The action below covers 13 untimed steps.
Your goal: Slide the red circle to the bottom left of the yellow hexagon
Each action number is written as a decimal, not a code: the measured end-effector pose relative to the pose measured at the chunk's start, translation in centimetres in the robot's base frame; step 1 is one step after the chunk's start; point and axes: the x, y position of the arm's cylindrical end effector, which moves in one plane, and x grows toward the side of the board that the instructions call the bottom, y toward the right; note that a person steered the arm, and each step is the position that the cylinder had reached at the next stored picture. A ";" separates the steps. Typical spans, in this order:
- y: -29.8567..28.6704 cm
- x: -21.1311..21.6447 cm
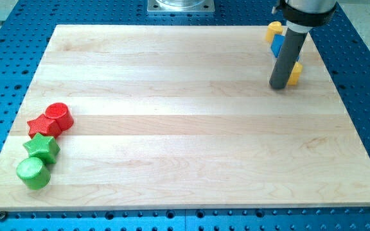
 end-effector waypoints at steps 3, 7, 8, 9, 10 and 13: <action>-27.4 -2.5; -48.5 7.6; -48.5 7.8; -46.1 8.4; -40.1 8.3; -32.3 8.8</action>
